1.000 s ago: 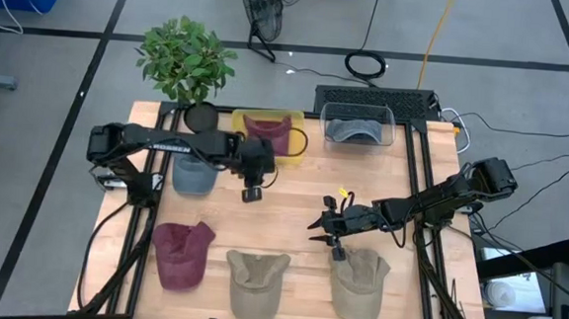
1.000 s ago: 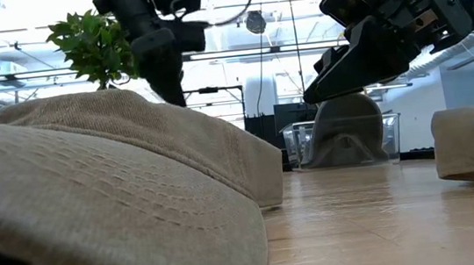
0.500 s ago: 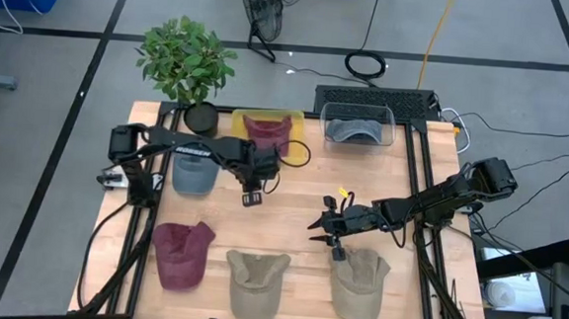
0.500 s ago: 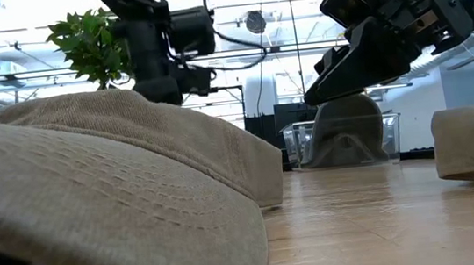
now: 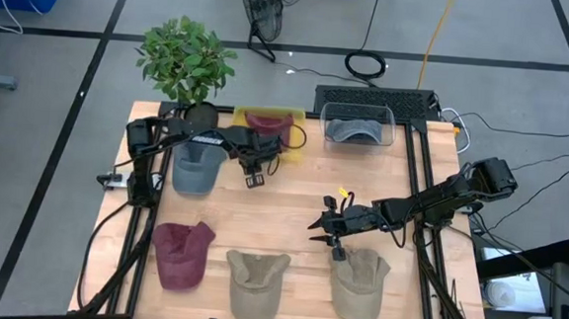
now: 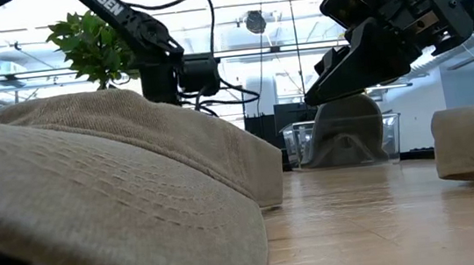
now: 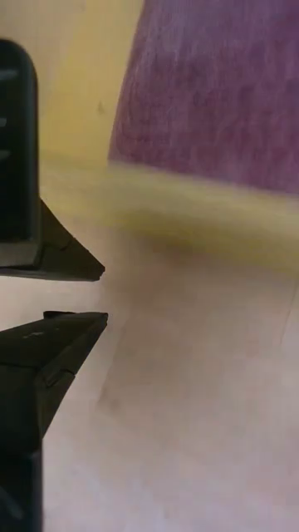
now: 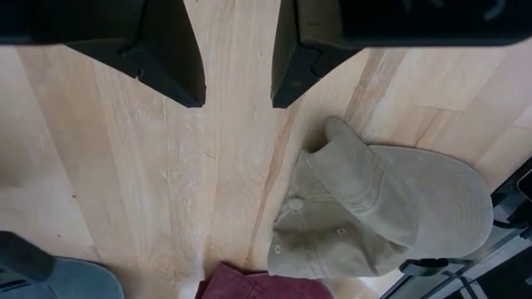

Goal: Pick & Place hat
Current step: Adjust the yellow bin on the table, then put the red cap into the yellow bin

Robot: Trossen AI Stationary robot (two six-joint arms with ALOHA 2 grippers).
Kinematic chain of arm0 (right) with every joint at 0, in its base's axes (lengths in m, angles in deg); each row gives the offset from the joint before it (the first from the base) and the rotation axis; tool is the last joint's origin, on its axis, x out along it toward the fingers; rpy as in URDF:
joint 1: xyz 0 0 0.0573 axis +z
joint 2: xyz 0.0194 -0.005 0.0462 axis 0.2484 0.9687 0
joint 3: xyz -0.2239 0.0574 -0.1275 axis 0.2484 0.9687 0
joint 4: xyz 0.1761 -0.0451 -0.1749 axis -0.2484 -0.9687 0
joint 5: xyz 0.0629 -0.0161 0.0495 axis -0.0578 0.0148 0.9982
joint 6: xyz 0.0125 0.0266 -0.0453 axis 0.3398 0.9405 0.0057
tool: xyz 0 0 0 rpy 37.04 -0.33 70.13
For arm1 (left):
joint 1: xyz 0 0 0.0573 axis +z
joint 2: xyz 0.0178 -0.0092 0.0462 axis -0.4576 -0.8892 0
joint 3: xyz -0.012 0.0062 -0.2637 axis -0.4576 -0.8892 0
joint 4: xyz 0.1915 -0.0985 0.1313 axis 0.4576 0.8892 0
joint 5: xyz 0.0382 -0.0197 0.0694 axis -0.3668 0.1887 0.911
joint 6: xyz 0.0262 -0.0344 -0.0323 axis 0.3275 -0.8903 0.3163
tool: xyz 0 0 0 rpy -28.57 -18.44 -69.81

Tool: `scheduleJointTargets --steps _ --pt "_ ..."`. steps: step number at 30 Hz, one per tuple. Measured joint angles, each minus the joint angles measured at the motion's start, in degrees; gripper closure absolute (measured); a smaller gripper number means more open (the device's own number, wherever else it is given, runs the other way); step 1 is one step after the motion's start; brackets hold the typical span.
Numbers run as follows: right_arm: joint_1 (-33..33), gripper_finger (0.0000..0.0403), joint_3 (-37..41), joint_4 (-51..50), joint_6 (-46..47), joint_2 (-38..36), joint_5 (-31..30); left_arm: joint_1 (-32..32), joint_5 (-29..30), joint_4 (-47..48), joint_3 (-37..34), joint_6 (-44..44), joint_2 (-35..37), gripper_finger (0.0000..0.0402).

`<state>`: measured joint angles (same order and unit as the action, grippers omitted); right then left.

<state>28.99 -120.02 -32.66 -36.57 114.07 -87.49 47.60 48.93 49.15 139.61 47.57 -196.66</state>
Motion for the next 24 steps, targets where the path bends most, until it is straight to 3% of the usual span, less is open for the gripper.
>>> scheduleJointTargets --steps 12,24 --pt "0.0 0.0277 0.0 0.0 0.2 0.0 0.0 3.2 -0.5 -2.3 0.0 1.2 0.5 0.0325" --pt "0.0 0.0277 0.0 -0.3 0.2 0.0 0.0 -0.2 -4.8 -0.9 0.0 0.9 0.5 0.0325"
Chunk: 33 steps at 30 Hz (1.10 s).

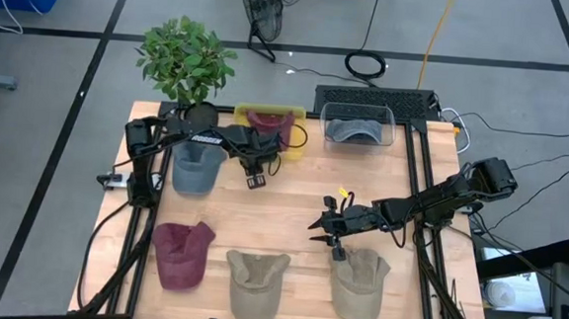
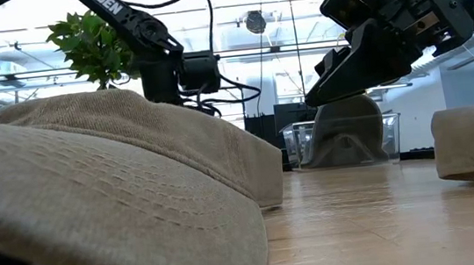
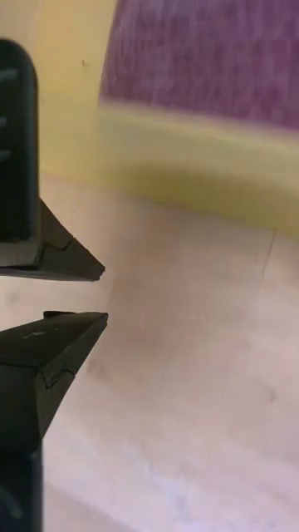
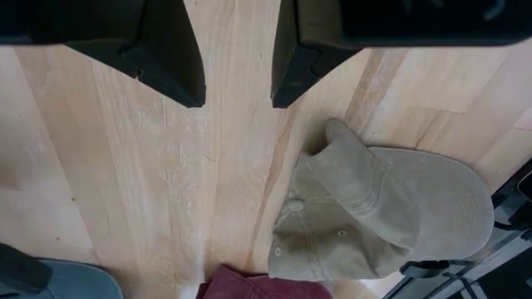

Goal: Pick & Place hat
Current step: Put the red cap into the yellow bin

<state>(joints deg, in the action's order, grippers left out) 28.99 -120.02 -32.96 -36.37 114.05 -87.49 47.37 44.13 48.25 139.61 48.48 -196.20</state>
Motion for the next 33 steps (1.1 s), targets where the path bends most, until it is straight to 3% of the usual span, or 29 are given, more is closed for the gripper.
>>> scheduleJointTargets --steps 6,12,16,19,25,33 --pt "0.0 0.0277 0.0 -0.1 0.0 0.0 0.0 -2.0 -0.1 1.4 0.0 0.2 0.9 0.0325" --pt "0.0 0.0277 0.0 -0.2 0.0 0.0 0.0 -3.8 -0.4 2.3 0.0 -0.5 6.1 0.0325" --pt "0.0 0.0277 0.0 -0.7 0.4 0.0 0.0 -6.1 -5.1 2.3 0.0 -0.7 11.8 0.0325" --pt "0.0 0.0277 0.0 -1.3 1.3 0.0 0.0 -9.3 -8.9 1.8 0.0 -1.3 16.2 0.0325" --pt "0.0 0.0277 0.0 -1.4 1.8 0.0 0.0 -19.0 -9.1 1.2 0.1 -2.7 19.5 0.0325" --pt "0.0 0.0277 0.0 -1.4 2.3 0.0 0.0 -31.2 -6.8 12.8 0.0 -12.7 19.4 0.0325"
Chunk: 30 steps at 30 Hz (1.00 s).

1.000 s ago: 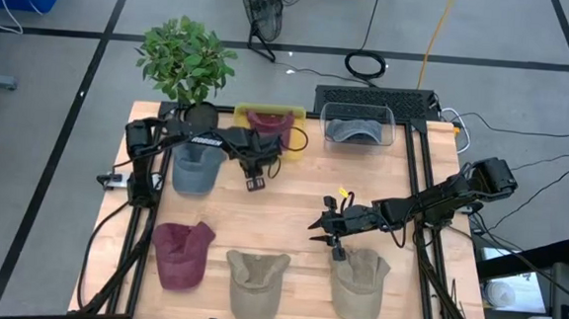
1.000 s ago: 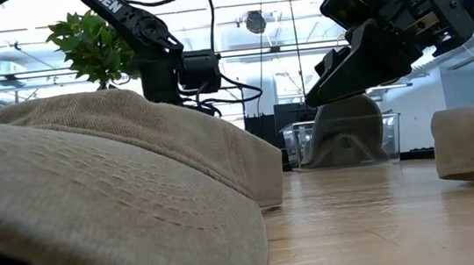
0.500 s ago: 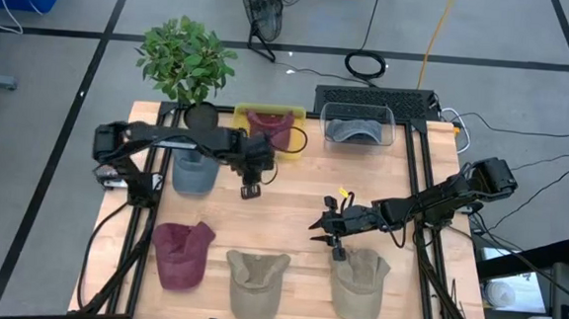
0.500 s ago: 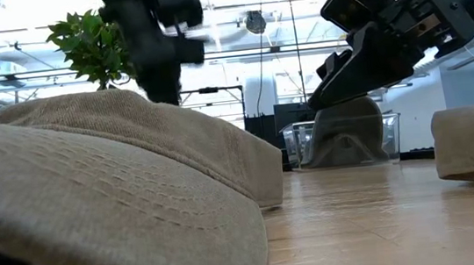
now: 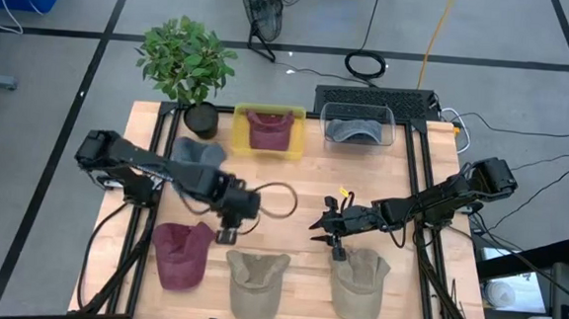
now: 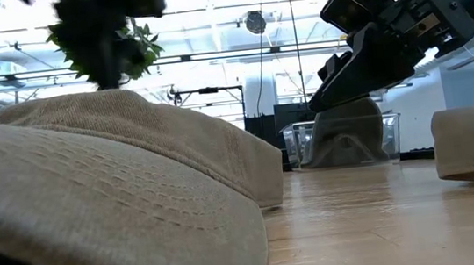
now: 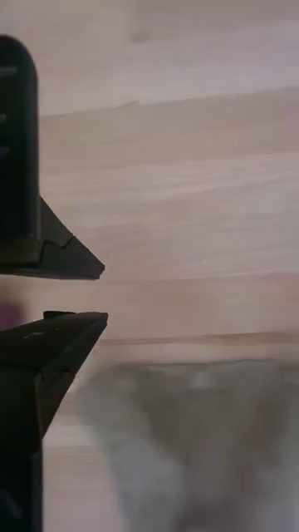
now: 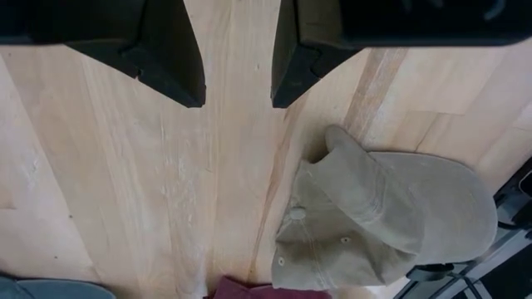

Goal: Pick & Place hat
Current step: Put the red cap into the yellow bin

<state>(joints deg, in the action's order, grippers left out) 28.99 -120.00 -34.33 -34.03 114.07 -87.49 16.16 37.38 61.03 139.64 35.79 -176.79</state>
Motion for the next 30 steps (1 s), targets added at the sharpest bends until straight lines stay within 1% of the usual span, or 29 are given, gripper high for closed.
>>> scheduleJointTargets --steps 4,7,13,16,24,27,30 --pt "0.0 0.0277 0.0 0.0 0.0 0.0 0.0 -4.5 3.8 7.7 0.0 -6.5 0.1 0.0325" --pt "0.0 0.0277 0.0 0.0 0.0 0.0 0.0 -7.1 3.9 11.0 0.0 -10.1 0.1 0.0325" --pt "0.0 0.0277 0.0 0.2 -1.1 0.0 0.0 -10.9 3.3 13.3 0.0 -18.1 0.1 0.032" --pt "0.0 0.0277 0.0 0.2 -2.6 0.0 0.0 -12.7 2.8 15.0 0.0 -22.6 0.1 0.0301" --pt "-0.3 0.0277 0.0 0.2 -9.0 0.0 0.0 -17.2 -0.4 18.9 0.0 -37.7 0.1 0.0222" --pt "-1.2 0.0277 0.0 0.2 -10.9 0.0 0.0 -19.5 -2.4 19.6 0.0 -42.4 0.1 0.0208" --pt "-2.4 0.0277 0.0 0.3 -12.9 0.0 0.0 -22.0 -3.1 19.5 0.0 -46.6 0.1 0.0204"
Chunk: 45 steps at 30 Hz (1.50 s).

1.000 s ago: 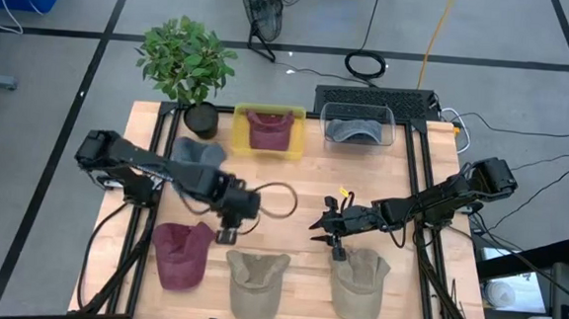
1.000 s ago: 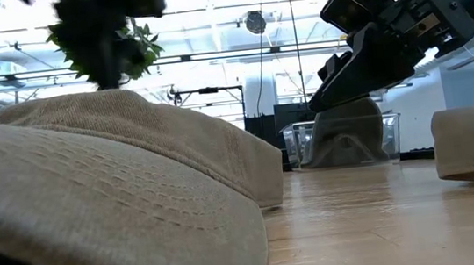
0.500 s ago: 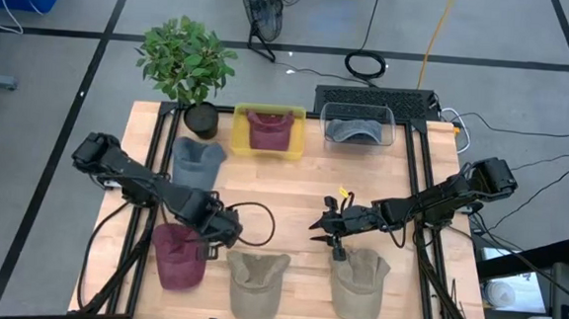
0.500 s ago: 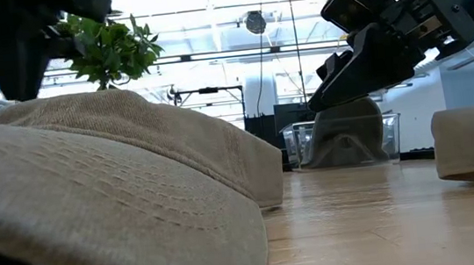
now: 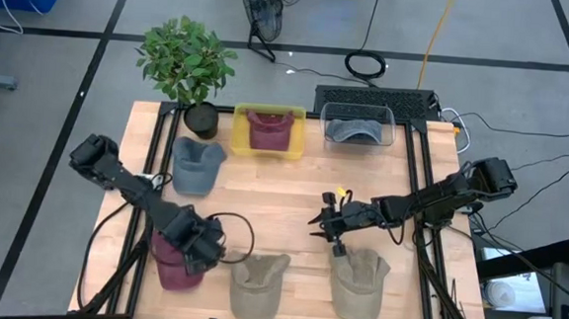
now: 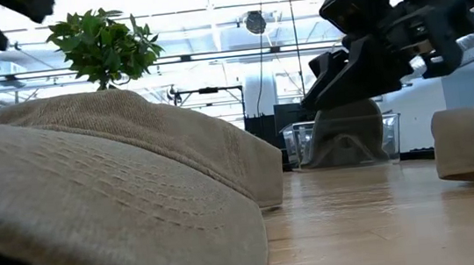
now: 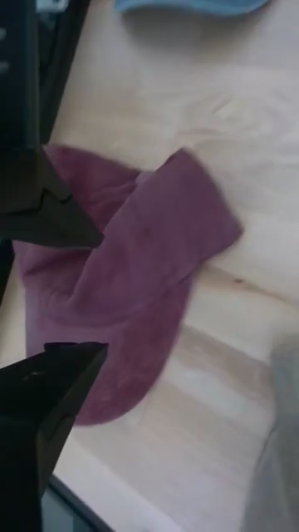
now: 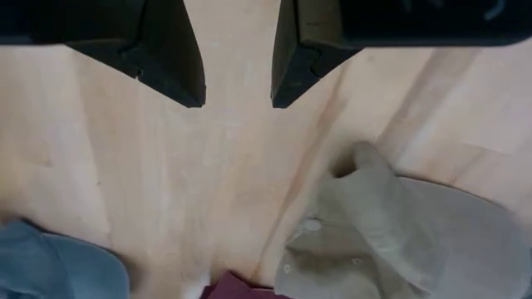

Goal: Pick & Place hat
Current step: Put the red cap into the yellow bin

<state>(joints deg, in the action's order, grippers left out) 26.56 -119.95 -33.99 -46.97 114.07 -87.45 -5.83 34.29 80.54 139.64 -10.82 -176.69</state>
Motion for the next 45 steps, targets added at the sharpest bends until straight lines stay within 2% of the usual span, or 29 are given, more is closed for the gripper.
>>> scheduleJointTargets --steps 7,13,19,22,27,30,36,45 --pt "-3.1 0.0277 0.0 3.2 -3.0 0.0 0.0 -5.8 -0.4 -0.5 0.0 -9.3 0.0 0.0204" --pt "-4.7 0.0277 0.0 5.2 -3.6 0.0 0.1 -8.8 -0.1 -3.0 -1.2 -13.6 0.1 0.0204" --pt "-4.8 0.0277 0.0 4.6 -3.6 0.0 0.2 -9.8 -3.1 -5.4 -7.3 -16.2 1.4 0.0204" --pt "-4.8 0.0277 0.0 4.4 -3.6 0.0 0.2 -9.9 -2.7 -6.4 -9.9 -17.7 3.6 0.0204" --pt "-4.8 0.0277 0.0 4.3 -3.2 0.0 0.2 -10.4 -2.7 -17.9 -18.1 -21.3 9.7 0.0204" --pt "-4.8 0.0277 0.0 4.3 -3.2 0.0 0.2 -10.6 -2.9 -18.7 -22.2 -23.7 12.5 0.0204" --pt "-4.7 0.0277 0.0 3.8 -1.7 0.0 0.2 -11.1 -1.5 -21.6 -25.8 -24.2 15.8 0.0204" --pt "-4.7 0.0277 0.0 3.8 -1.0 0.0 0.2 -11.1 0.5 -25.7 -25.9 -22.9 15.8 0.0204"
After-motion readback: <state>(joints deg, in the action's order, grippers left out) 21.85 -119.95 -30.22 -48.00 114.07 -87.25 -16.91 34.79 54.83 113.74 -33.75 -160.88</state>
